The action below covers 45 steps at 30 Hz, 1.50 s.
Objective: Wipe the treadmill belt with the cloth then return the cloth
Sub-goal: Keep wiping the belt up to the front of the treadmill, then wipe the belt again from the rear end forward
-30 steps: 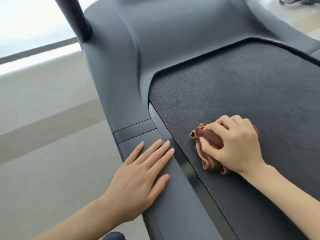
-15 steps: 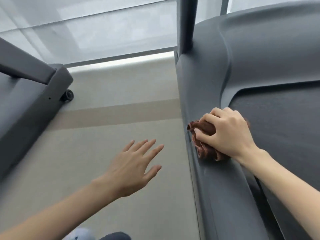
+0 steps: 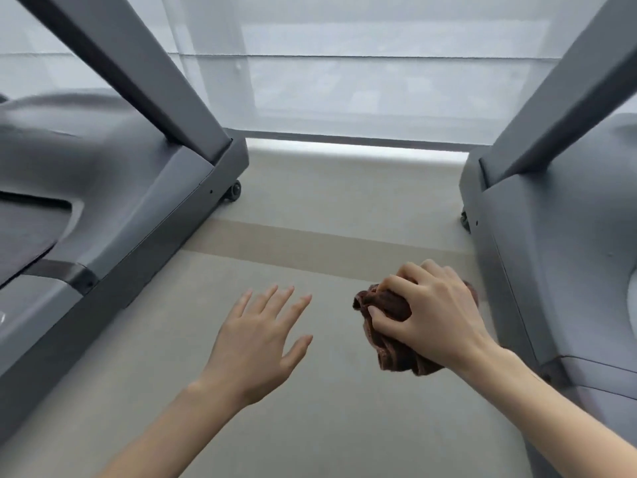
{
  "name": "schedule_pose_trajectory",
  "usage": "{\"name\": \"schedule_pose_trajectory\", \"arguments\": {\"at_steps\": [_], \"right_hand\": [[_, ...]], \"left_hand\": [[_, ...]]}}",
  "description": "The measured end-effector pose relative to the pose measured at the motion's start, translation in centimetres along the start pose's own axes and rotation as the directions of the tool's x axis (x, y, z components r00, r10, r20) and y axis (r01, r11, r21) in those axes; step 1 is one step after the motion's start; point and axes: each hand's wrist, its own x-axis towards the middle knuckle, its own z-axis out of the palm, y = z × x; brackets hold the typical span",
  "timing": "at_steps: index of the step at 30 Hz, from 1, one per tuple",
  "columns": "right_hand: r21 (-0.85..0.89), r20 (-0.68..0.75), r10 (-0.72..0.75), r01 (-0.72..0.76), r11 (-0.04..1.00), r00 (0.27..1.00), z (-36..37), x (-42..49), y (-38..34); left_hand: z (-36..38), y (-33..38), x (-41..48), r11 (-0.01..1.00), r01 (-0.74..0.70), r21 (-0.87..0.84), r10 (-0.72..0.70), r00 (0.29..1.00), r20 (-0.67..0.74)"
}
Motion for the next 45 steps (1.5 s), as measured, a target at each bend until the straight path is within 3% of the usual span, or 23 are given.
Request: {"name": "schedule_pose_trajectory", "arguments": {"at_steps": [5,10,22,35,38,45], "right_hand": [[0.014,0.017,0.008,-0.008,1.0,1.0,-0.7,5.2,-4.0],[0.056,0.055,-0.002,-0.001,0.998,0.998,-5.5,10.4,-7.6],[0.114,0.036,0.049,-0.052,0.992,0.998,-28.5,22.7,-14.2],[0.113,0.061,0.058,-0.065,0.991,0.996,-53.6,30.3,-21.8],[0.113,0.058,0.067,-0.073,0.991,0.996,-58.0,30.5,-23.5],[0.174,0.054,0.053,-0.061,0.983,0.997,-63.6,28.5,-27.2]], "left_hand": [[-3.1,-4.3,1.5,1.0,-0.008,-0.014,0.008,1.0,-0.029],[-10.8,-6.9,3.1,0.998,-0.004,-0.058,0.001,0.998,-0.059],[-36.6,-10.0,5.0,0.994,0.037,-0.1,-0.041,0.999,-0.036],[-64.7,-12.1,3.0,0.989,0.015,-0.146,-0.023,0.999,-0.048],[-69.6,-11.8,1.1,0.987,-0.003,-0.158,-0.004,0.999,-0.048],[-75.8,-10.6,-6.4,0.982,0.102,-0.162,-0.11,0.993,-0.041]]}}
